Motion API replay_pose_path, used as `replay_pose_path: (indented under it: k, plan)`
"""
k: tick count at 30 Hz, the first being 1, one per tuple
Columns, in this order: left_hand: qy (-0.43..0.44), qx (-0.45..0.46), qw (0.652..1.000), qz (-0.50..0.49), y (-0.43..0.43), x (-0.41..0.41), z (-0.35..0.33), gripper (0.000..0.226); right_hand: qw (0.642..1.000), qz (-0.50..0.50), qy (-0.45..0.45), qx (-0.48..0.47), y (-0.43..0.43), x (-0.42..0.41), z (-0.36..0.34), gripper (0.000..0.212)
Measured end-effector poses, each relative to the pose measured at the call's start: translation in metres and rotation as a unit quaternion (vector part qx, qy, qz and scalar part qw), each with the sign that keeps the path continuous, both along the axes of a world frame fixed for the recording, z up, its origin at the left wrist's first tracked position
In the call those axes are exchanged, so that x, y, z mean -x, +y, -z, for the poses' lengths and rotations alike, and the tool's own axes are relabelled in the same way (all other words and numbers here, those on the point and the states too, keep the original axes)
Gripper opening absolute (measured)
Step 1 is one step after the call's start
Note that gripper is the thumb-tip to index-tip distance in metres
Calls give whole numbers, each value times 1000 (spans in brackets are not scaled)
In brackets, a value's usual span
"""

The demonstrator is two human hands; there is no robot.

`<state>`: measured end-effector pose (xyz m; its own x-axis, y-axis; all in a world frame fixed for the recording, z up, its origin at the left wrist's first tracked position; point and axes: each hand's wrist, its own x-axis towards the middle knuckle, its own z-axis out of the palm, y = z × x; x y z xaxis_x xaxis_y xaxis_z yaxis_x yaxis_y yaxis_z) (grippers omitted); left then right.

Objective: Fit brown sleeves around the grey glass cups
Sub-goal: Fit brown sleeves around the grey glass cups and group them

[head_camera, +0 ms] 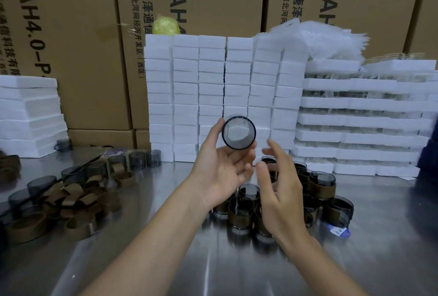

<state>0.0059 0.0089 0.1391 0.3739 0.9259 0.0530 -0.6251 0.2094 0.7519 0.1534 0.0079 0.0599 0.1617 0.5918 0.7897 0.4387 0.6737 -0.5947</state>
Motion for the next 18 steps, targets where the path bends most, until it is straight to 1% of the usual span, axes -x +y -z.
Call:
replay_pose_path:
  k: [2, 3, 5, 6, 7, 9, 10, 11, 14, 17, 18]
  plan:
    - [54, 1, 998, -25, -7, -3, 11, 76, 997, -62, 39, 17, -5, 5, -6, 71]
    - [75, 1, 997, -28, -11, -5, 18, 76, 995, -90, 43, 31, -7, 7, -8, 76]
    - [102, -3, 994, -27, -23, -10, 32, 71, 991, -115, 35, 65, -12, 11, -6, 78]
    - [111, -5, 994, -25, -27, -12, 39, 70, 992, -106, 26, 68, -14, 13, -3, 72]
    - [117, -6, 993, -20, -30, -12, 45, 70, 994, -86, 16, 60, -15, 14, 1, 62]
    - [138, -5, 990, -20, -34, -14, 54, 69, 998, -55, 20, 36, -14, 17, 7, 37]
    - [150, -1, 988, -25, -36, -15, 58, 67, 997, -52, 36, 33, -13, 17, 11, 30]
    - [158, 2, 987, -27, -38, -15, 61, 66, 997, -53, 50, 30, -14, 18, 14, 28]
    - [140, 17, 989, -41, -42, -15, 62, 73, 996, -66, 45, 26, -18, 18, 18, 28]
    - [76, 35, 995, -49, -42, -12, 63, 70, 993, -111, 28, 41, -21, 16, 18, 34]
    - [62, 28, 996, -59, -41, -9, 62, 68, 994, -104, 4, 32, -21, 14, 18, 39]
